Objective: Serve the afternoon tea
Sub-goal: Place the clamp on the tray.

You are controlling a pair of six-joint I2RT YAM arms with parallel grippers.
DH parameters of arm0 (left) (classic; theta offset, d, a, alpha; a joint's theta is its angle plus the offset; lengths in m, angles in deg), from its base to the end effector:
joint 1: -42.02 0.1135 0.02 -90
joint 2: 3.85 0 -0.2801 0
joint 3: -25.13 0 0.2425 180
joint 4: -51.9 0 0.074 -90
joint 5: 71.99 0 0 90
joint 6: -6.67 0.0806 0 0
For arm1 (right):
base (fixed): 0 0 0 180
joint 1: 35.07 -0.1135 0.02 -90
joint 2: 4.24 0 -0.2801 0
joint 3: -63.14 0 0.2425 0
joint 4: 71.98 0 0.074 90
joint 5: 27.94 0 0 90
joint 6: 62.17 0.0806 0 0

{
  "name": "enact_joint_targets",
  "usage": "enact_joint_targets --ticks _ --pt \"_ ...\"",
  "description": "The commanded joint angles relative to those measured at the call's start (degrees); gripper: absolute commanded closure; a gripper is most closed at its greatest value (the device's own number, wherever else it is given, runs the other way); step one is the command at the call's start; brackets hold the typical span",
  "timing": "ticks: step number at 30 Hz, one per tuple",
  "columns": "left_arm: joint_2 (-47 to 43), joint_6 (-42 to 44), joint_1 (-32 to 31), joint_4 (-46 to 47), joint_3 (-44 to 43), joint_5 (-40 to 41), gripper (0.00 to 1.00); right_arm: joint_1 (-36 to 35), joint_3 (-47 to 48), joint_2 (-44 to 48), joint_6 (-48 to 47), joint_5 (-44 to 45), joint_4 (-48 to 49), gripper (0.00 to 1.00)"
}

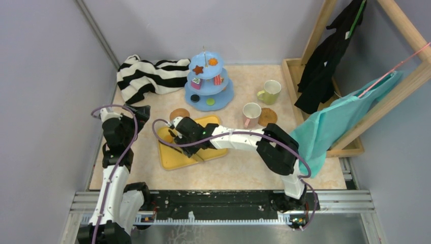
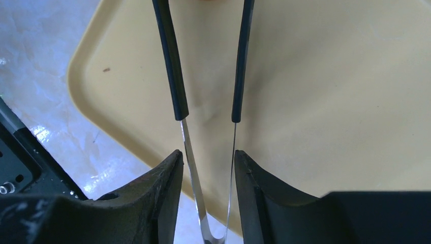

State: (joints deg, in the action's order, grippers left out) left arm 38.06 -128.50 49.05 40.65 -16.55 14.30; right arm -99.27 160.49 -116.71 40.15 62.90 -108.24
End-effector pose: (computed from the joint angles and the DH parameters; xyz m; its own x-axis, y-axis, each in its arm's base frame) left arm 0.2045 0.0200 0.2689 -0.0973 -0.7251 -0.6818 -0.1818 0.6864 -0.7041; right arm 0.2002 0.4115 0.1883 -0.5234 -0.5926 -0.6122 -0.8030 0.5833 0.1220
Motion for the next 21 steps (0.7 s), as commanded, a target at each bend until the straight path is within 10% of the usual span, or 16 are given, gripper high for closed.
enact_joint_targets --ticks 1,14,16,17,21 --pt "-0.1 -0.1 0.6 2.3 0.8 -0.8 0.01 0.5 2.9 -0.2 -0.8 0.6 0.3 0.59" --pt "0.1 -0.2 0.7 2.6 1.1 -1.0 0.01 0.9 -0.3 1.4 -1.3 0.6 2.6 0.51" --pt "0.1 -0.1 0.7 2.5 1.2 -0.9 0.01 1.0 -0.7 1.6 -1.6 1.7 3.1 0.36" --pt "0.1 -0.1 0.8 2.5 1.3 -0.8 0.01 1.2 -1.0 1.7 -1.6 2.0 3.7 0.09" --pt "0.2 -0.1 0.9 2.5 1.4 -0.7 0.01 1.6 -2.6 2.7 -2.4 2.2 6.0 0.01"
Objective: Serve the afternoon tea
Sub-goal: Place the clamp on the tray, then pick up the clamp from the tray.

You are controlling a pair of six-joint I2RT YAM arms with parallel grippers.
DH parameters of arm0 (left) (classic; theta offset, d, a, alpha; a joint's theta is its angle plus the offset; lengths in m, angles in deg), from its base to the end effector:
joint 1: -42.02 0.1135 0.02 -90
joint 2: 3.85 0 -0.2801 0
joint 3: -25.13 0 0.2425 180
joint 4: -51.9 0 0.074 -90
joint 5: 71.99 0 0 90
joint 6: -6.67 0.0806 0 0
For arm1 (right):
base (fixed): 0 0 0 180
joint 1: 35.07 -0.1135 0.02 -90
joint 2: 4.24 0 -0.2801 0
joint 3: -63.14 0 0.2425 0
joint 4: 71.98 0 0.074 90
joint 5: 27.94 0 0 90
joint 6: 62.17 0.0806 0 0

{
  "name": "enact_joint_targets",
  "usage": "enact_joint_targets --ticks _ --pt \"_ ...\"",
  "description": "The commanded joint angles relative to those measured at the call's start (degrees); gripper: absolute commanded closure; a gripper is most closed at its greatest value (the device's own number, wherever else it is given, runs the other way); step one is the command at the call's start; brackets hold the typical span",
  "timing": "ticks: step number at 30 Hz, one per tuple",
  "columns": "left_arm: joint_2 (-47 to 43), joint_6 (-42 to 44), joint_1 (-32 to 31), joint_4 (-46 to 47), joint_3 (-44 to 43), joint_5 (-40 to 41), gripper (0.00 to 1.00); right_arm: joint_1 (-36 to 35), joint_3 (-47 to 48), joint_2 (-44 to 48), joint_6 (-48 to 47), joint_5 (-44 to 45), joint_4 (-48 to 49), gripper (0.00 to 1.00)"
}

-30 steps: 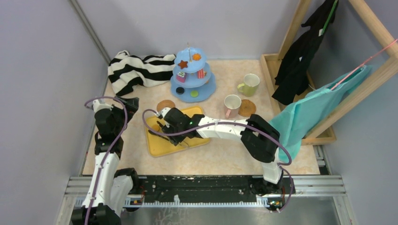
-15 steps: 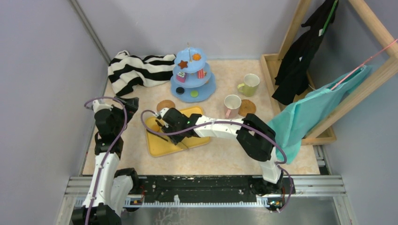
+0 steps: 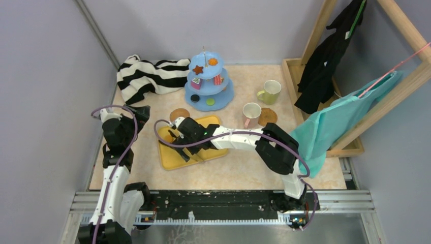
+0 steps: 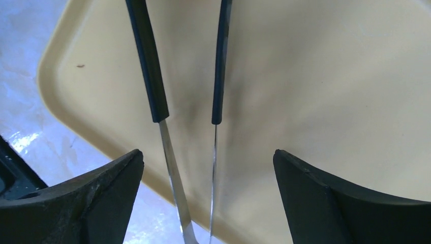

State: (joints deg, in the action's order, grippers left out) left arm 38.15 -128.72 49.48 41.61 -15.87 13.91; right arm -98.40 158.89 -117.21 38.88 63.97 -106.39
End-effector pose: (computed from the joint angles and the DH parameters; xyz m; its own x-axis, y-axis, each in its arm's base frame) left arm 0.2047 0.0210 0.2665 -0.0936 -0.7284 -0.6787 -0.1803 0.6828 -0.7080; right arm 0.2075 0.4071 0.1784 -0.5148 -0.5981 -0.6142 -0.8000 0.5927 0.0933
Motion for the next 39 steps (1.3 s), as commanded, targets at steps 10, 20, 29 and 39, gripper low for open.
enact_joint_targets --ticks 10,20,29,39 --pt "-0.3 0.3 0.9 0.5 0.0 2.2 0.01 0.5 -5.9 11.0 -5.0 3.8 9.8 0.01" --pt "0.6 1.6 1.1 0.7 -2.5 2.5 0.01 4.1 -23.9 23.2 5.7 -1.0 46.5 0.03" --pt "5.1 -2.9 3.4 5.4 -0.1 -2.8 0.01 2.0 -24.9 19.0 0.5 3.4 45.0 0.22" --pt "10.1 -0.3 4.5 2.8 -2.5 -7.0 0.02 -2.2 -23.2 9.7 -0.5 12.1 40.5 0.19"
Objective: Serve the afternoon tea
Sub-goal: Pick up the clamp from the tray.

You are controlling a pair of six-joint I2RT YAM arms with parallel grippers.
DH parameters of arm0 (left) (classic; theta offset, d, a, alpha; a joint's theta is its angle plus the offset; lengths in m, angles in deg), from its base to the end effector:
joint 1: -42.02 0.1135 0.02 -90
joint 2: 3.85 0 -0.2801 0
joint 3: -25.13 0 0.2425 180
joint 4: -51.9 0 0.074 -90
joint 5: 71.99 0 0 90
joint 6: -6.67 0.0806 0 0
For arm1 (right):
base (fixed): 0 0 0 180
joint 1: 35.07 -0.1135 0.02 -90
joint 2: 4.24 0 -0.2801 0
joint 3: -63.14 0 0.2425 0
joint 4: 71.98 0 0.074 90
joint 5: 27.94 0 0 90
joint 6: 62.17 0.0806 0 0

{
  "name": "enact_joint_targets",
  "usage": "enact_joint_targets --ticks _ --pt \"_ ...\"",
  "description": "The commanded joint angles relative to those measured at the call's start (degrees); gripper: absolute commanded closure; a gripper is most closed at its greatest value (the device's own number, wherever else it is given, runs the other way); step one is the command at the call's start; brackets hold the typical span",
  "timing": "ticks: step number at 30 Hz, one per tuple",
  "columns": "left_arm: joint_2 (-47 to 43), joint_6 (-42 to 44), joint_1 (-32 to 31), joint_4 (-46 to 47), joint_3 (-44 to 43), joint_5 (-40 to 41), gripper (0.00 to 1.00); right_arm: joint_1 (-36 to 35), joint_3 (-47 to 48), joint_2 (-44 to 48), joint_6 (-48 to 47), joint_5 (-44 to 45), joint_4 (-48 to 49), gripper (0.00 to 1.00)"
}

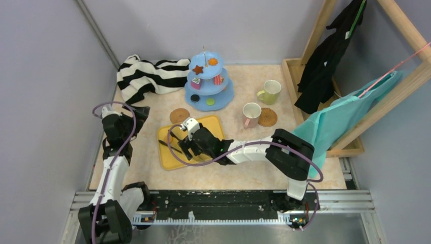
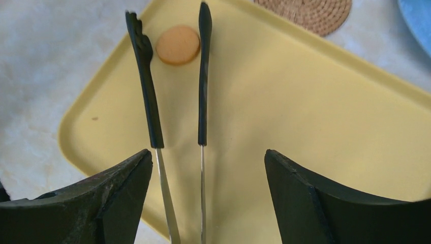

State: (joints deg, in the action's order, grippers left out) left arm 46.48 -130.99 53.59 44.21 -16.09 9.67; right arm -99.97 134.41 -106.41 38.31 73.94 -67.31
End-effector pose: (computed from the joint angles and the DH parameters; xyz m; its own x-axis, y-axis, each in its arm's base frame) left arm 0.2255 0.0342 0.2463 -0.1446 -0.7761 -0.6138 -0.2513 0.6288 -0.7358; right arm 0.1950 0.3772 0.1952 -0.3313 -0.2876 -0.8986 -0.7603 0.6454 0.0737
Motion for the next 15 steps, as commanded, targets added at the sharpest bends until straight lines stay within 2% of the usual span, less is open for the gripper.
enact_joint_targets --ticks 1,5,15 --pt "2.2 2.4 0.5 -0.2 -2.4 -2.5 0.02 -0.7 0.6 -1.3 0.2 1.5 2.5 0.19" --pt "3.1 3.9 0.4 -2.7 -3.3 -0.3 0.02 -0.8 -0.5 -1.9 -0.1 -1.8 4.1 0.20" --pt "2.0 3.4 0.4 -2.2 -1.3 1.4 0.03 -0.9 1.5 -5.0 -0.4 -6.2 2.4 0.32"
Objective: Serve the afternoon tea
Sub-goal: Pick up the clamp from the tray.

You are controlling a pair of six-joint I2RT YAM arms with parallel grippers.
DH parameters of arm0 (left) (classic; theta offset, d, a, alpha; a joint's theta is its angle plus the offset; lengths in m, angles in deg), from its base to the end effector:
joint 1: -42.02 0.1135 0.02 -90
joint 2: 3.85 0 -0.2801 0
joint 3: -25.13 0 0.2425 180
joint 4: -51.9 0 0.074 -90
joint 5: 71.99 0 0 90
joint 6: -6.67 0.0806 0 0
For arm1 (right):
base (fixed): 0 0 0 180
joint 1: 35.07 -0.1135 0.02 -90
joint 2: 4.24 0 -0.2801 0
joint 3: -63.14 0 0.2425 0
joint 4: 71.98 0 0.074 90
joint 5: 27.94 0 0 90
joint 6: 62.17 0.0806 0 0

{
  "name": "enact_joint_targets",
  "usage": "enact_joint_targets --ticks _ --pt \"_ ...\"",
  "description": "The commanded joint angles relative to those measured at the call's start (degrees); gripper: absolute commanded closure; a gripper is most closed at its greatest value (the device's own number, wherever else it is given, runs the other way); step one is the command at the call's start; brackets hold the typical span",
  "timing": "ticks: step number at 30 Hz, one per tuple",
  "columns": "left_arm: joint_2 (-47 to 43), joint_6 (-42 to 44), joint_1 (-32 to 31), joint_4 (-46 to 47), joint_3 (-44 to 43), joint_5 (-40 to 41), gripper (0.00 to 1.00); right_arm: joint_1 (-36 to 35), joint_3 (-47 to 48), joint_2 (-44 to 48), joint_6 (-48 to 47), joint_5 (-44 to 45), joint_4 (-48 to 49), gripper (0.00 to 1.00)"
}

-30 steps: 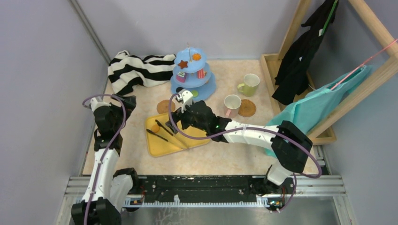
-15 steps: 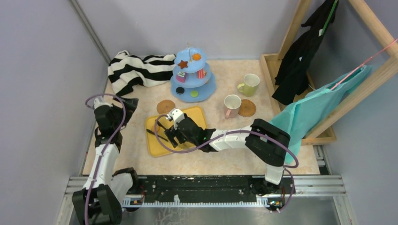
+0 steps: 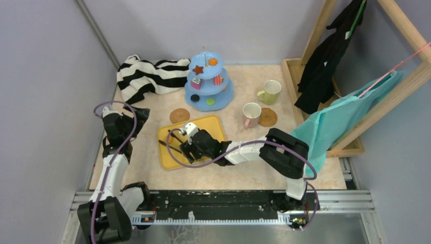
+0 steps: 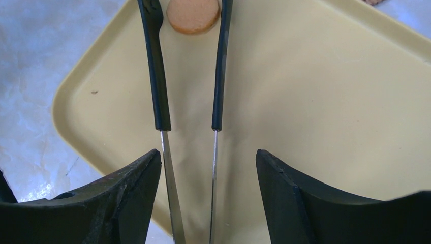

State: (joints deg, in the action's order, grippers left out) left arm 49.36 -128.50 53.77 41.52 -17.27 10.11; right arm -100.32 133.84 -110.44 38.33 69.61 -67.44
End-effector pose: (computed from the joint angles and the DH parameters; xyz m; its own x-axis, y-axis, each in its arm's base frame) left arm 0.2312 0.0368 0.2367 -0.1954 -0.7582 -0.6221 -0.3047 0.6499 -0.6963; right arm 0.1886 0.3838 0.1625 -0.3672 -0.3651 -0.8555 -0.7996 0.5938 0.0898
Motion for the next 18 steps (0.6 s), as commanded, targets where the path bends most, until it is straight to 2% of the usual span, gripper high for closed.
enact_joint_targets --ticks 1,8,18 --pt "-0.8 0.8 0.3 0.6 0.1 1.1 0.03 -0.5 1.9 -1.1 -0.5 -1.9 2.9 0.32" --pt "-0.2 0.6 0.3 1.4 0.7 0.9 0.04 -0.5 4.5 -3.1 -0.8 -4.1 1.8 0.27" --pt "0.3 0.1 0.5 2.0 0.9 0.7 0.04 -0.5 8.3 -5.6 -2.2 -3.1 -0.5 0.27"
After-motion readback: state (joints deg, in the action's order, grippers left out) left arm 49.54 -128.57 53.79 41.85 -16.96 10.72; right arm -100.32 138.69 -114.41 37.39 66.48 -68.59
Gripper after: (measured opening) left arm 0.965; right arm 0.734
